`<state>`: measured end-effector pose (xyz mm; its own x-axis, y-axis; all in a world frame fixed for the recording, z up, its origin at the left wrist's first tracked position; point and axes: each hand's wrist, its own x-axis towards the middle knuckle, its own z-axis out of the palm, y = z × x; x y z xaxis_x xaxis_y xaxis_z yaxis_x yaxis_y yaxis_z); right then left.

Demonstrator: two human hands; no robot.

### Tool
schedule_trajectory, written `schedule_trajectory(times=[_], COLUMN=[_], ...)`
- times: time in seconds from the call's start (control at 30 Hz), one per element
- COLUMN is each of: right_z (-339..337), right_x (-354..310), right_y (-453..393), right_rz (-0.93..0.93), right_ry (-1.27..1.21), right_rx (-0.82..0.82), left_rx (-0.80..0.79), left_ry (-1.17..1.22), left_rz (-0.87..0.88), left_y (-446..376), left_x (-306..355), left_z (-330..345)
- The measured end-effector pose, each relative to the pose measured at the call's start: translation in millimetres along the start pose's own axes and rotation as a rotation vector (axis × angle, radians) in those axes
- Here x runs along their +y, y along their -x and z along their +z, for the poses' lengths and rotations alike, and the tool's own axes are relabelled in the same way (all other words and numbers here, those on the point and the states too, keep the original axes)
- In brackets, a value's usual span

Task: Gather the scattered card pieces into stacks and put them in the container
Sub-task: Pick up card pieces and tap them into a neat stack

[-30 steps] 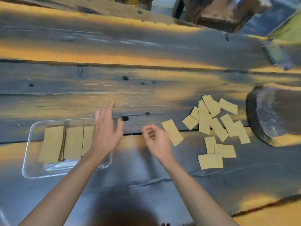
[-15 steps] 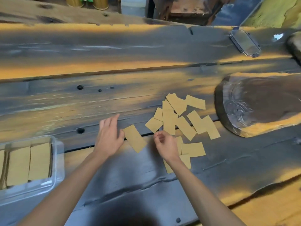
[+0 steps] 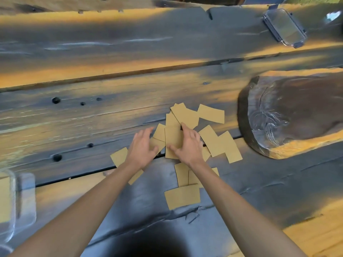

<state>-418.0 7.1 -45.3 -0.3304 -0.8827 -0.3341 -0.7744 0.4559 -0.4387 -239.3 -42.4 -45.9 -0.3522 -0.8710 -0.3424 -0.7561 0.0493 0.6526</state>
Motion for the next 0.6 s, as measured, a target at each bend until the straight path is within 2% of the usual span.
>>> schedule_trajectory(times=[0.13, 0.27, 0.37, 0.47, 0.53, 0.6], right_z=[6, 9, 8, 2, -3, -8], right_x=[3, 5, 10, 12, 10, 4], right_y=[-9, -5, 3, 12, 17, 22], right_rz=[-0.004, 0.058, 0.072, 0.143, 0.189, 0.2], right_ry=[0.111, 0.064, -0.251, -0.611, -0.724, -0.777], right_rx=[-0.022, -0.011, 0.003, -0.061, -0.069, -0.056], left_rx=[-0.008, -0.052, -0.072, -0.053, -0.016, 0.004], left_ry=[-0.136, -0.028, 0.212, 0.52, 0.716, 0.799], left_rz=[-0.093, -0.235, -0.287, -0.37, -0.46, -0.503], left_y=[-9, -14, -16, -9, -5, -1], left_x=[2, -4, -10, -11, -10, -8], left_z=[14, 14, 6, -2, -8, -11])
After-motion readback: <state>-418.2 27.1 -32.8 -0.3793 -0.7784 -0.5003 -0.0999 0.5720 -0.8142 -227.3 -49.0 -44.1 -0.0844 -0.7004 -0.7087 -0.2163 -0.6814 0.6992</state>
